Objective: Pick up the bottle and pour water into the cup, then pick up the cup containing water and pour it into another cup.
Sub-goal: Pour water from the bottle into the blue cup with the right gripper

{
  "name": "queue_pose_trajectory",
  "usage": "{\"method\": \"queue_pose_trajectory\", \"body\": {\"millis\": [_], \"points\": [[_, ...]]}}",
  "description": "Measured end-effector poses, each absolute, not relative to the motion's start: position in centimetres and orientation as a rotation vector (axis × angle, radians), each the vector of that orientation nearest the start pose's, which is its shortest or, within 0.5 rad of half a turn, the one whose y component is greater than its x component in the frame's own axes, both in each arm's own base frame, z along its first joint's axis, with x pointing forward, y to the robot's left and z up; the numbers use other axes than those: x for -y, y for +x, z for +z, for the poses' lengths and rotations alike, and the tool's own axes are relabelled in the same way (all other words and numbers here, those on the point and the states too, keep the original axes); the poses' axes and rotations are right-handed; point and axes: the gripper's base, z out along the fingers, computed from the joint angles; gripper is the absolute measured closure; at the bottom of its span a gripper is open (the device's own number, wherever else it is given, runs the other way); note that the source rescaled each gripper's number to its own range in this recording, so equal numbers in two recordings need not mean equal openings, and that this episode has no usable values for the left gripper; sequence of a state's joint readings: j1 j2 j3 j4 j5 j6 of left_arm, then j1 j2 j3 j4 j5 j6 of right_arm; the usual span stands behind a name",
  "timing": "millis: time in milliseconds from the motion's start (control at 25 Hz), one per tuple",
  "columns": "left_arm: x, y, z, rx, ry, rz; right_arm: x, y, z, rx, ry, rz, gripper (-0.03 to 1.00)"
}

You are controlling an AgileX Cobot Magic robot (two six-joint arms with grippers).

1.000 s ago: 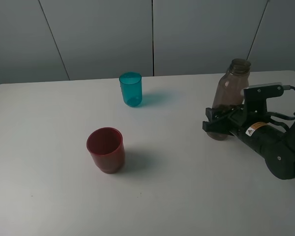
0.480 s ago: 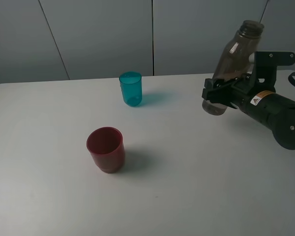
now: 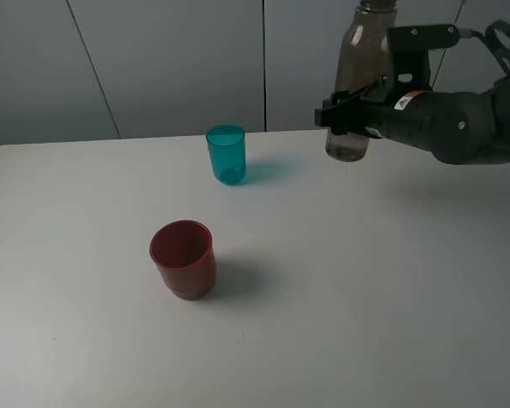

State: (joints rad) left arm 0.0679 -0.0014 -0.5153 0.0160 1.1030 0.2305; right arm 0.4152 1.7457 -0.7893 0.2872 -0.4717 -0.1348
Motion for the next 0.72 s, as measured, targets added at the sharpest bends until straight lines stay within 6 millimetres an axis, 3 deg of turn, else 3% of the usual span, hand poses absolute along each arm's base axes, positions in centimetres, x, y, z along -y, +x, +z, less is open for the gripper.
{"method": "queue_pose_trajectory", "body": {"millis": [480,720], "points": [[-0.1,-0.9,27.8,-2.069,0.167,0.202,-16.8,37.9,16.4,-2.057,-0.467,0.127,0.95],[-0.1,-0.9,27.8,-2.069,0.167,0.202,-18.1,39.6,15.6,-2.013,-0.654,0.073,0.95]]}}
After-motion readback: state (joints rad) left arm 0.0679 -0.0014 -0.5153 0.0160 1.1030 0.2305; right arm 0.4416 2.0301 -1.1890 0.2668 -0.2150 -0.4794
